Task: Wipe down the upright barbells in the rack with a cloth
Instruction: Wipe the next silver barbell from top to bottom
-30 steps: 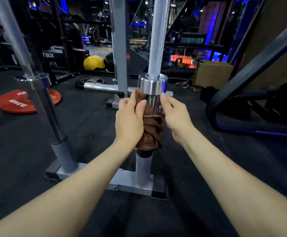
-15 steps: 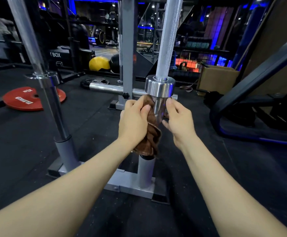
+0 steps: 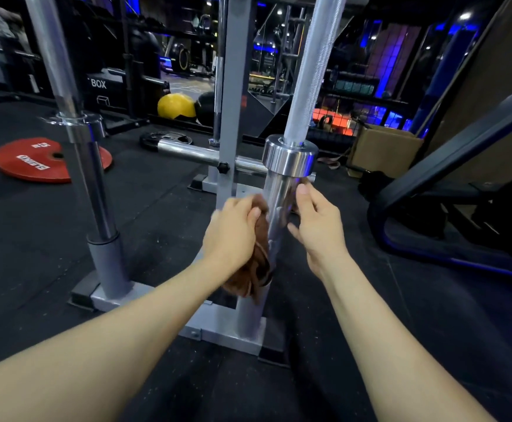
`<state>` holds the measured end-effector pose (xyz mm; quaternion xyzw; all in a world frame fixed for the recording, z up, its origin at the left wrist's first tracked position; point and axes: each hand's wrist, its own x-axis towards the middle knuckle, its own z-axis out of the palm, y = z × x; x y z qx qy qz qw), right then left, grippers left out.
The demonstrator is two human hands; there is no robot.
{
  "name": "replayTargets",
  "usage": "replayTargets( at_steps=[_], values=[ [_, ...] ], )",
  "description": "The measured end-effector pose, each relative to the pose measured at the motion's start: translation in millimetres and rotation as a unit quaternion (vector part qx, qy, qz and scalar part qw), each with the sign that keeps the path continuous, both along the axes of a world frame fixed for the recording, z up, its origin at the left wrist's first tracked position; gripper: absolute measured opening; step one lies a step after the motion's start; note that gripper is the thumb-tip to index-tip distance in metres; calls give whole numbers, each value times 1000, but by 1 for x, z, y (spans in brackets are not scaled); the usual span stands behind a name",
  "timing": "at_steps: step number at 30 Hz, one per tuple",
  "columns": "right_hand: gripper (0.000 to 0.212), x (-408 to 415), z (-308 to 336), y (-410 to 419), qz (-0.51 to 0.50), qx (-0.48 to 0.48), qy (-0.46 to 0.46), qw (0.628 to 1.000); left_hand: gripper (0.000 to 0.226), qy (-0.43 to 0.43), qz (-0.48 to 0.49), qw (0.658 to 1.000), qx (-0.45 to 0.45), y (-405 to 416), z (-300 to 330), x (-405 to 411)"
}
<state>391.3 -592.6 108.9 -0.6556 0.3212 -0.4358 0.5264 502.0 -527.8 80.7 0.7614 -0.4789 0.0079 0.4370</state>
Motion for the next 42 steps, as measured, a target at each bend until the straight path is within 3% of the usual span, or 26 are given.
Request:
replayTargets(
  at_steps=[4,6,8,11,18,23,27,32,34,38,42],
  values=[
    [33,-1,1,-2,-4,-10,16,1000,30,22,18,999,40,4,-3,-5],
    [26,0,1,-1,-4,-20,10,1000,25,24,24,999,-18,3,15,-7],
    [32,0,0,-2,-10,-30,4,1000,20,36,32,994,-99,1,33,-6],
    [24,2,-8,-10,-1,-32,-5,999,27,66,41,984,-161,0,30,-11],
    [36,5,-16,-16,-6,2,-7,1000,29,90,22,995,-44,3,0,-3],
    [45,10,-17,-12,-23,-20,-7,1000,28,143,4,979,-145,0,41,-5],
    [37,10,-23,-15,-22,-28,-17,999,28,86,0,980,-177,-2,21,-14],
    [40,12,-26,-13,-25,-25,-8,999,26,113,3,993,-31,9,-19,-10],
    [39,11,-23,-13,-23,-21,-9,999,27,128,1,992,-11,10,-15,-8],
    [41,12,-24,-13,-16,-32,-14,999,27,147,18,983,-110,3,20,-13],
    [54,14,-30,-15,-15,-57,-13,998,31,100,43,983,-151,-6,-2,-20]
  ],
)
